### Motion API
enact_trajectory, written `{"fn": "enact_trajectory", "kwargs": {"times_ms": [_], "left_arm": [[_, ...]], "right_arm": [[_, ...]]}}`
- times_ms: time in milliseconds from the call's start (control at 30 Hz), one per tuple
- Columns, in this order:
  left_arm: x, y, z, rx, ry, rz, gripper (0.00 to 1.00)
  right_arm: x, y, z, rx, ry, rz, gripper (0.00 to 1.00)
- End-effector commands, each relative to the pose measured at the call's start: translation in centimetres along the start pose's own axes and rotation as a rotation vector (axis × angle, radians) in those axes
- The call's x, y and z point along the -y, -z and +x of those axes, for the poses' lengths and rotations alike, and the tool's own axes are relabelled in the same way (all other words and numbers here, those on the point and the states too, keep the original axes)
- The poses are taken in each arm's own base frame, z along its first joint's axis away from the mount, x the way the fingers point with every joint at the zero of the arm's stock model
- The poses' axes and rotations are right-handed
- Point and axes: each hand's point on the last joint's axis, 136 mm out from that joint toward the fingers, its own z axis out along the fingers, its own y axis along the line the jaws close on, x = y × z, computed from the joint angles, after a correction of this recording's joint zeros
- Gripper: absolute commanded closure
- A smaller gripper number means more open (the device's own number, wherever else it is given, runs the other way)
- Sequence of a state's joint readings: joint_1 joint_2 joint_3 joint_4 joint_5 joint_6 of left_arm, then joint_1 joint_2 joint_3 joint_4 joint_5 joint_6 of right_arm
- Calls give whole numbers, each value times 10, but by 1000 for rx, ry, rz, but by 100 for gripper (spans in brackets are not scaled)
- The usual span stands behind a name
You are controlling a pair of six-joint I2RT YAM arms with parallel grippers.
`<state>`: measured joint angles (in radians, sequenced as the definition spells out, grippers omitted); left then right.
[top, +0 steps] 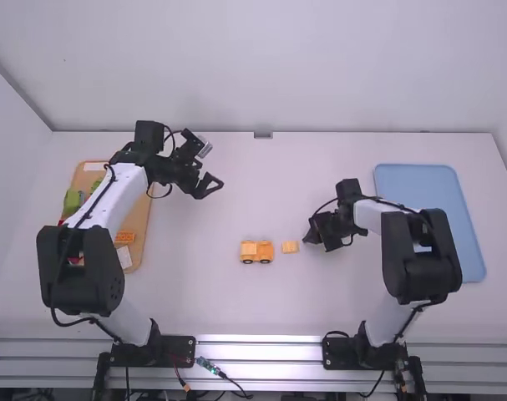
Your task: Assemble lego blocks to make yellow taxi
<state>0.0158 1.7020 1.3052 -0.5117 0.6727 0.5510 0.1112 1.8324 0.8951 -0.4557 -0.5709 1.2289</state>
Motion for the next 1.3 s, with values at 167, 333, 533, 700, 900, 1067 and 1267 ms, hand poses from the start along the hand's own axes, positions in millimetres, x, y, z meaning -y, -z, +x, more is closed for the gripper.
{"fn": "enact_trajectory", "kwargs": {"times_ms": [167,333,533,700,900,1067,1267], "left_arm": [[3,2,-8,22,-25,18,1],[2,2,-8,17,-24,12,1],[-2,2,-9,19,-33,-6,1],[-5,2,-2,-13,-22,-32,1],[-8,2,3,-40,-14,-51,1],[-1,1,5,-41,-102,-15,1],[19,4,8,-11,-255,98,1]], "right_arm": [[-18,75,2,323,132,72,100],[-31,108,4,478,199,58,1],[-27,122,-14,641,271,126,1],[-49,121,-11,606,617,128,1],[-92,116,12,579,1256,98,1],[-107,118,49,605,1630,104,1],[-102,117,91,644,2145,212,1]]}}
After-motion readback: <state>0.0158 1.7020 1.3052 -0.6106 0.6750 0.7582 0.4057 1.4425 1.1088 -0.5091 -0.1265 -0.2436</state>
